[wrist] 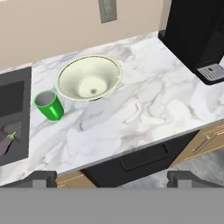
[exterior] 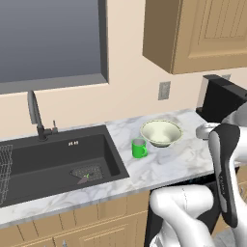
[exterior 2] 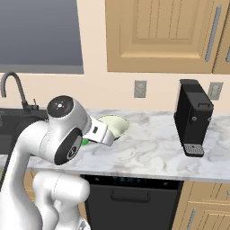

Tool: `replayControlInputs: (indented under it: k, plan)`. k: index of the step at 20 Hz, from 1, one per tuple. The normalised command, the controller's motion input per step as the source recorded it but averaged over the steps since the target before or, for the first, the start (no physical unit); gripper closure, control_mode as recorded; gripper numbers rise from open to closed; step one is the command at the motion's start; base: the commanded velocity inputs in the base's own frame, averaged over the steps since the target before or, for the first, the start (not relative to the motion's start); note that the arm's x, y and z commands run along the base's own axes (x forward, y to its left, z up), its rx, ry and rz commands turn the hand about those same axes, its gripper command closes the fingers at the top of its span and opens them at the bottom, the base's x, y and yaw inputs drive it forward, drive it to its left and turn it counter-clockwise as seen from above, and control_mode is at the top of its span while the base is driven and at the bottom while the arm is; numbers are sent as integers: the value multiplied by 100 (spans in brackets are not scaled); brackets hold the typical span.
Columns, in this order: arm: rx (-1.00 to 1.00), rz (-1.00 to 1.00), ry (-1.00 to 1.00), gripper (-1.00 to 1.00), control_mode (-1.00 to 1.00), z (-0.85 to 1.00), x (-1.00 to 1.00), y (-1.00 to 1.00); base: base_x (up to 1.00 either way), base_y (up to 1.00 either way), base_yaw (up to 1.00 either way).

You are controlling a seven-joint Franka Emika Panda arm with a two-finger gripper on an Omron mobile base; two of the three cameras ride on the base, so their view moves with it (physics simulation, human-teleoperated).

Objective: Clear the mugs and bowl far away from the sink.

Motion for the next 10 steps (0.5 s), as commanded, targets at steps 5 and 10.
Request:
replayControlInputs:
  k: [5, 10]
  plan:
    - [5, 0, 0, -100, -100, -33, 41, -22, 0, 0, 0]
    - [14, 0, 0, -100, -100, -10, 29, -6, 0, 0, 0]
